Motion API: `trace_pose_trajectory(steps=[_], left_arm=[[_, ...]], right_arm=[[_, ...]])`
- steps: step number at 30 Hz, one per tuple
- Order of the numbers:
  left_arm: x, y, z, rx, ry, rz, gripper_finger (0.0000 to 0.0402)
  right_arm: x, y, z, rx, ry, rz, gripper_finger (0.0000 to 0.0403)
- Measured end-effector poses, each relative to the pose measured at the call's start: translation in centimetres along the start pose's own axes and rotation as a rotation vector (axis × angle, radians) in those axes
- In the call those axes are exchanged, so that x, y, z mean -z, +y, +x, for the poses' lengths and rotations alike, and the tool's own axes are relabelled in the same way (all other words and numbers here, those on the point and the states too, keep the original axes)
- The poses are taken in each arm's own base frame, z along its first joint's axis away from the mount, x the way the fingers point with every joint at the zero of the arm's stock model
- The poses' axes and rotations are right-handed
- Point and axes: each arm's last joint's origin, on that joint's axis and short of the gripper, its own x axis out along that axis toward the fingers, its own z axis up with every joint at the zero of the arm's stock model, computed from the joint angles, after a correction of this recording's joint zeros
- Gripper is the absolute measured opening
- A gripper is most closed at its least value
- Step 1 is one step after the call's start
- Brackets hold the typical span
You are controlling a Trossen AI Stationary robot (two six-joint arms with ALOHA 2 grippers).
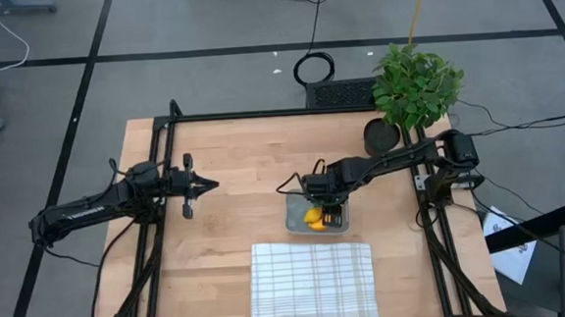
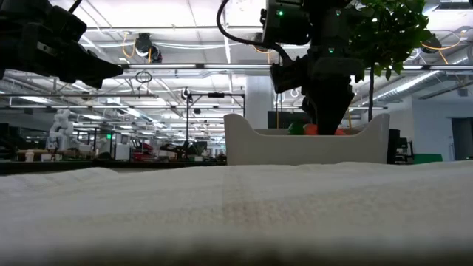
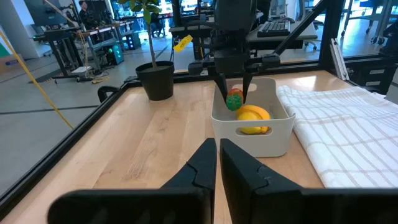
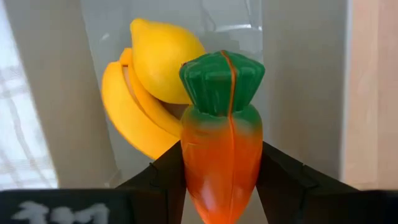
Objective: Pick and placing Produce into tupperware
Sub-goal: Put the orange carrot into the gray bin
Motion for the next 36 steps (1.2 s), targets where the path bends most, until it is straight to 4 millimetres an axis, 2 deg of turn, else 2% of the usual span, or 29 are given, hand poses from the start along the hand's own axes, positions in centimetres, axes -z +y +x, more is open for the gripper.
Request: trace_pose_trajectory(steps=[13, 20, 28, 36], left_arm=[[0.0, 0.0, 0.0, 0.000, 0.004, -0.001, 0.0026], [0.0, 0.0, 0.0, 0.000, 0.004, 0.004, 0.0026], [0.0, 0.0, 0.0, 0.000, 0.004, 0.004, 0.0026], [0.0, 0.0, 0.0, 0.001, 0.005, 0.004, 0.0026]], right_arm=[[0.5, 0.0, 1.7, 0.002, -0.044, -0.068, 0.0145], [0.6, -0.1, 2.0, 0.011, -0.058, -0.095, 0.0144], [0.5, -0.1, 2.0, 0.010, -0.062, -0.087, 0.0144], [0.2, -0.1, 3.4, 0.036, -0.032, -0.066, 0.0144]])
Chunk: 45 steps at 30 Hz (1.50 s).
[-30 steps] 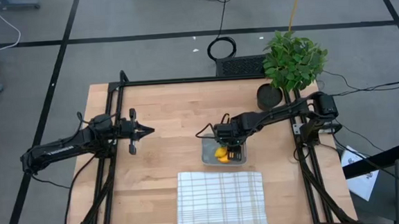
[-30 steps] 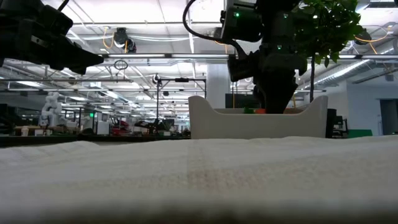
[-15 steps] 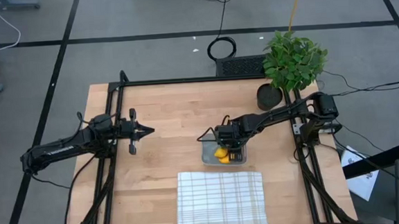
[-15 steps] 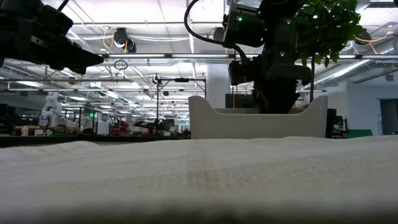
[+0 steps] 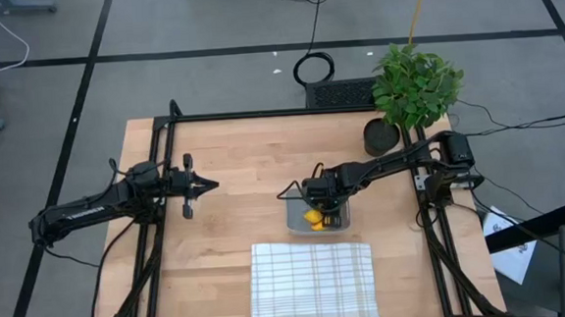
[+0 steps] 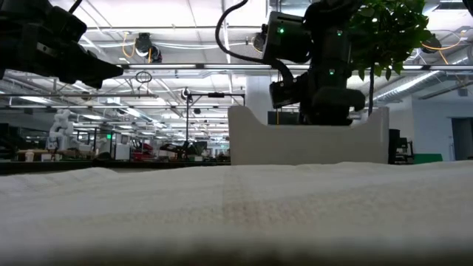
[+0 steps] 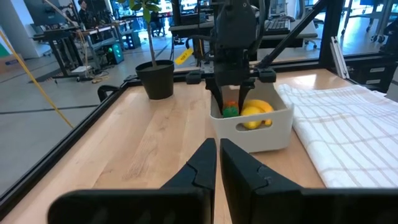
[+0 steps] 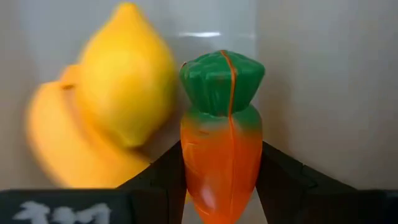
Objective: Pick and placing Produce into tupperware
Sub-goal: Put the orange carrot into the gray bin
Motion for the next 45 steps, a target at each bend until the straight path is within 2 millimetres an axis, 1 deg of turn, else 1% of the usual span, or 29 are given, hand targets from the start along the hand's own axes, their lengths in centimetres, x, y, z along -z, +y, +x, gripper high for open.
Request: trace_pose_trajectory(steps=[15, 34, 40, 45], left_arm=[[0.1, 0.0, 0.0, 0.001, 0.006, -0.002, 0.0026], [0.1, 0.0, 0.0, 0.001, 0.006, -0.003, 0.0026], [0.1, 0.0, 0.0, 0.000, 0.006, -0.004, 0.0026], [0.1, 0.0, 0.0, 0.001, 0.009, -0.008, 0.0026]], right_arm=[[0.0, 0.1, 0.2, -0.027, 0.001, -0.002, 0.0155], [-0.1, 0.6, -0.1, -0.032, -0.023, 0.000, 0.0211], [-0.1, 0.6, -0.3, -0.034, -0.030, 0.018, 0.0213], [-0.4, 0.6, -0.9, -0.034, -0.033, 0.017, 0.0213]])
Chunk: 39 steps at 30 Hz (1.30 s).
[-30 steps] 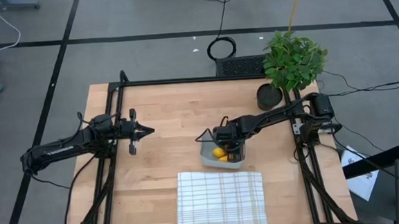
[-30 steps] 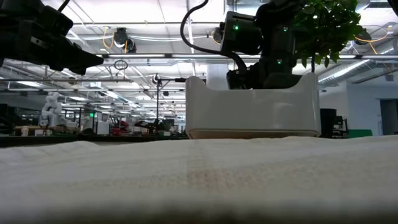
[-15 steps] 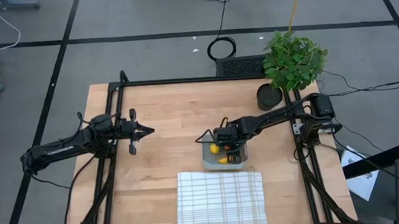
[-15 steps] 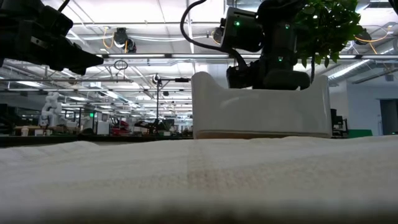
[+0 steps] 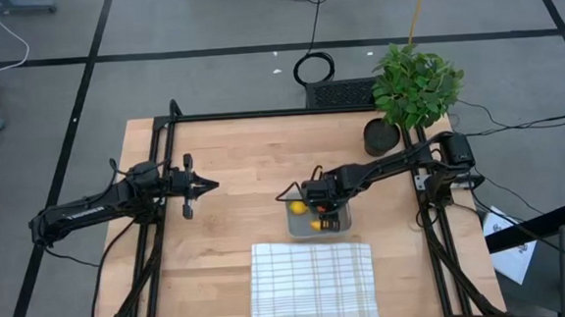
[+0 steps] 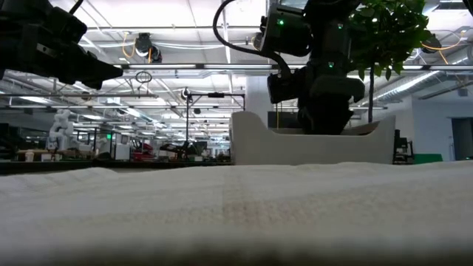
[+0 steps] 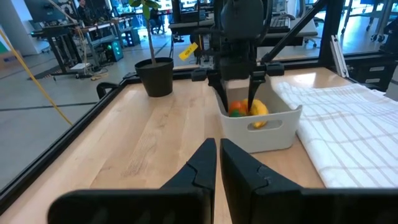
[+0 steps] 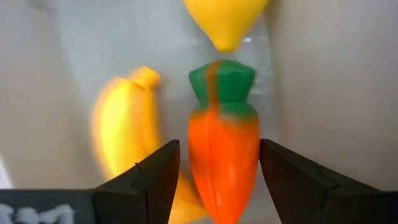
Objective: Pick and placing Produce into tupperware
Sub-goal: Put the orange carrot into the gray bin, then adjust the gray bin
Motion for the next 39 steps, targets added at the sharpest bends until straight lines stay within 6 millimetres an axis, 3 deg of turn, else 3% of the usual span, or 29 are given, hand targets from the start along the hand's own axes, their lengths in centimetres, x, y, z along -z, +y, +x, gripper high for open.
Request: trace_pose_trajectory(steps=[19, 35, 39], left_arm=[[0.0, 0.0, 0.0, 0.000, 0.004, -0.001, 0.0026], [0.0, 0.0, 0.0, 0.000, 0.004, -0.001, 0.0026], [0.0, 0.0, 0.0, 0.000, 0.004, -0.002, 0.0026]], right_arm=[[-1.4, 0.3, -2.7, 0.007, 0.023, -0.043, 0.0202], [-1.4, 0.3, -2.8, 0.007, 0.023, -0.077, 0.0023], [-1.4, 0.3, -2.8, 0.006, 0.024, -0.085, 0.0003]])
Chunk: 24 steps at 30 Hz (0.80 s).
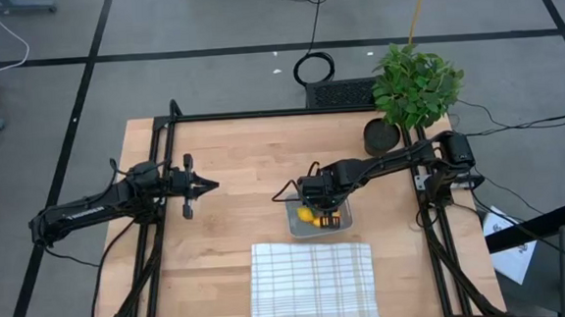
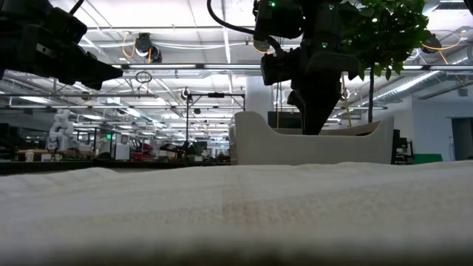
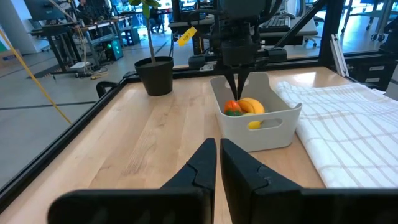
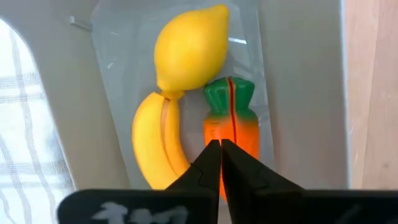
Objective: Pick and placing Produce into tupperware
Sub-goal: Adjust the gray bin
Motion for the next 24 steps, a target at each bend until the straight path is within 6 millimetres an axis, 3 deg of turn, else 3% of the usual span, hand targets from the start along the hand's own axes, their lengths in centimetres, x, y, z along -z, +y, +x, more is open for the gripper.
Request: trace_pose_trajectory(steps=[8, 13, 24], left_arm=[[0.0, 0.0, 0.0, 0.000, -0.001, -0.001, 0.0026], [0.0, 0.0, 0.0, 0.000, 0.000, -0.001, 0.0026], [0.0, 0.0, 0.0, 0.000, 0.000, -0.002, 0.0026]], right_arm=[[0.2, -0.1, -1.0, -0.002, 0.010, -0.011, 0.0001], [0.0, -0.4, -4.4, -0.011, -0.106, -0.009, 0.0001], [2.2, -1.8, -11.1, -0.061, -0.320, -0.005, 0.0000]])
